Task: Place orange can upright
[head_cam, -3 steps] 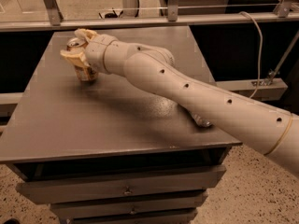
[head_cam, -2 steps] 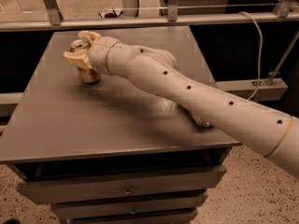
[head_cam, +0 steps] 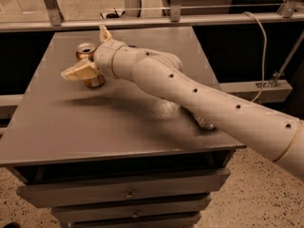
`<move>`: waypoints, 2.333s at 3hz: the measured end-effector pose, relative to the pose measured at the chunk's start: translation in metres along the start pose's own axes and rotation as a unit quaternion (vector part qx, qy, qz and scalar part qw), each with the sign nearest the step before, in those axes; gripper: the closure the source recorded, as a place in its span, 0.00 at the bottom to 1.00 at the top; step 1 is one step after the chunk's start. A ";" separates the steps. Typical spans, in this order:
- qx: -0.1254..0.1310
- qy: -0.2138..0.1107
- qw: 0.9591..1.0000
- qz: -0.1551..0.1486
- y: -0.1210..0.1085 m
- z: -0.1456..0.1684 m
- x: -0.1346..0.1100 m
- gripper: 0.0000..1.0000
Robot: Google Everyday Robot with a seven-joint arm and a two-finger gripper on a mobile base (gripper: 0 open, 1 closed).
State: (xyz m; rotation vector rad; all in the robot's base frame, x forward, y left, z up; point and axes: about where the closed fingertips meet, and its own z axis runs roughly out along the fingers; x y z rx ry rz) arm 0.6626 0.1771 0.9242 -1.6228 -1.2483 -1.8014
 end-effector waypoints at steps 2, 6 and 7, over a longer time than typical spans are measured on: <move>-0.042 -0.030 0.998 0.029 0.029 -0.047 0.064 0.00; -0.205 0.066 0.966 0.140 0.146 -0.165 0.039 0.00; -0.263 0.082 0.951 0.139 0.201 -0.218 0.032 0.00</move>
Offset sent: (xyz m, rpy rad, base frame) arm -0.0314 -0.0693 0.1246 -0.0046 0.1074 -0.1652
